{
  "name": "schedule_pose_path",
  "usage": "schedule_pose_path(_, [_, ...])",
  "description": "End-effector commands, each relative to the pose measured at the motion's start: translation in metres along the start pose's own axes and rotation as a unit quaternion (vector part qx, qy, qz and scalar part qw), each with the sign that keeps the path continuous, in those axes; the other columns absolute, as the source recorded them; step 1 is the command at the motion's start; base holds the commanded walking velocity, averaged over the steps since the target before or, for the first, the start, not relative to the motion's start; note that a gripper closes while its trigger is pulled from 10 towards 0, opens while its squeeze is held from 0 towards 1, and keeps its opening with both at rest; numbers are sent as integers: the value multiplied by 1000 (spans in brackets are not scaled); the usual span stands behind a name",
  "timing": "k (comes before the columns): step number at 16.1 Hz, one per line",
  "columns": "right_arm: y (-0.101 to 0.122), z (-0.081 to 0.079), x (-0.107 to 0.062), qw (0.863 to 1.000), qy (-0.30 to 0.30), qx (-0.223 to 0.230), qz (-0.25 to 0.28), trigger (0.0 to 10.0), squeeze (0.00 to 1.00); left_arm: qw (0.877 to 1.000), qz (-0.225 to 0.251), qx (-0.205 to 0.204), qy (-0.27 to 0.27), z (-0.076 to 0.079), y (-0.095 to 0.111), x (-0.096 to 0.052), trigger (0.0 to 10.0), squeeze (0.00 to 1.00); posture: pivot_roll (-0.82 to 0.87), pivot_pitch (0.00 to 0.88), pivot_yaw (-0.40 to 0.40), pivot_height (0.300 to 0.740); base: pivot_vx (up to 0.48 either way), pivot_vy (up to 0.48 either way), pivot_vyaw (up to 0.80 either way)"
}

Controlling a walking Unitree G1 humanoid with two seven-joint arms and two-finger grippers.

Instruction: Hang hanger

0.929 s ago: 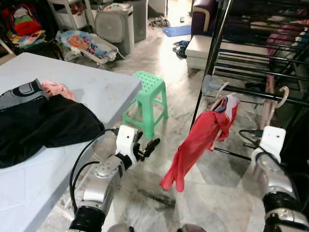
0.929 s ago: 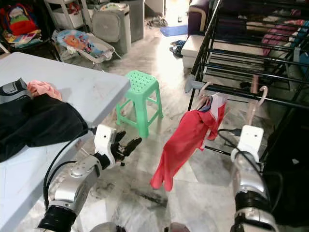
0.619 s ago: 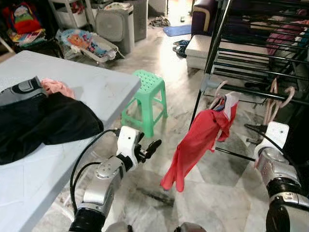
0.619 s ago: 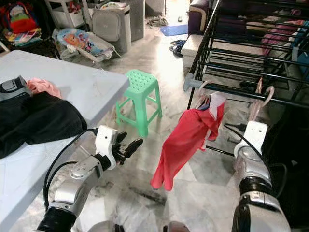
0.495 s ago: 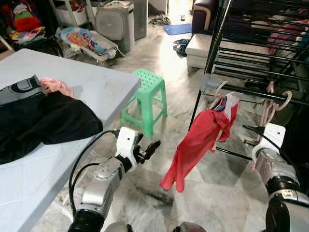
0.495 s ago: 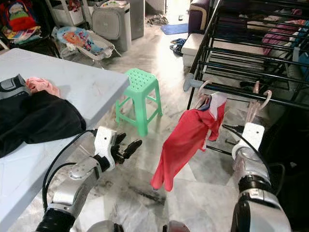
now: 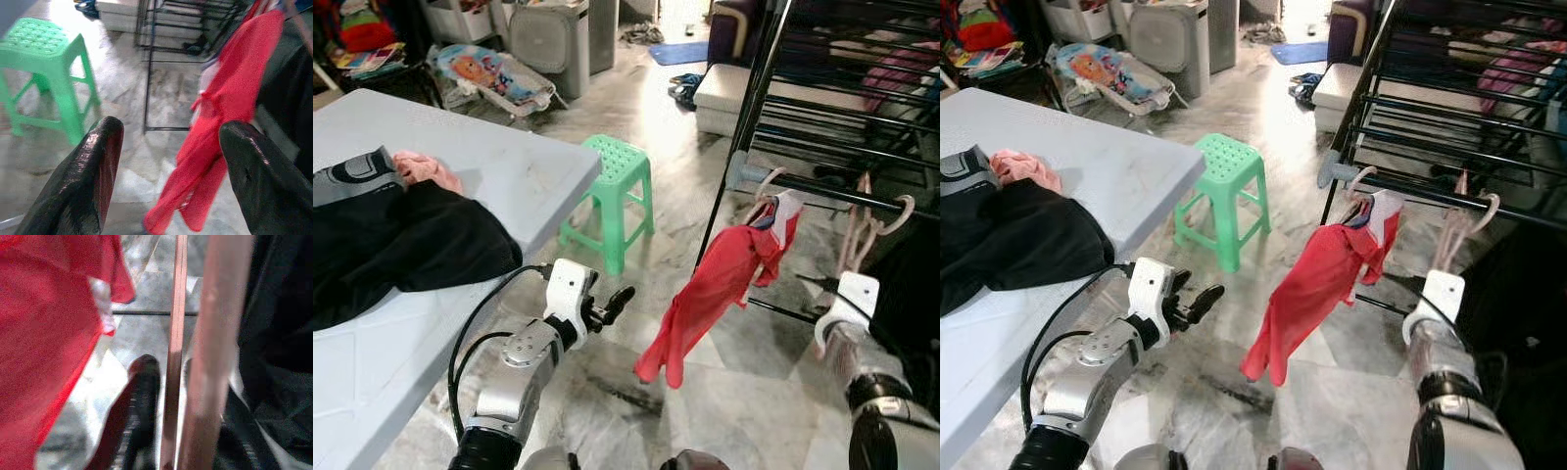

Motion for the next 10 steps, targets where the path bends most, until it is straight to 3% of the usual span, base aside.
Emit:
schedule_pose_path(1, [17,3,-2,999,-11,-7,47,10000,1000,1000,-6,11,10,-2,0,0,10000,0,-9,0,7,740,0,0,0])
schedule_pose_path(5, [15,13,-14,994,-40,-15,98,10000,1000,1000,-5,16,12,-1,0,1,10000,0,-16,0,10,740,0,0,0])
schedule_pose_path(6, [22,11,-24,989,-42,-26,141,10000,1000,1000,-2,20,13,-1,1,2,10000,0,-23,0,16,740,0,0,0])
schedule_pose_path(10, [9,16,-49,982,-72,-47,166,10000,1000,999,2,29,22,-2,3,3,10000,0,-34,0,15,740,0,0,0])
Point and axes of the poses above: a point about 5 cm out from each wrist's last joint towards the gripper, its own x axis pointing out of the wrist towards the gripper, its own y axis along the axis of the wrist's last joint, z = x × y, the point moved 6 cm from there along x, pointing out of the wrist towards the gripper, and after that the axes turned 5 degrees about x, right-handed, at the moved point
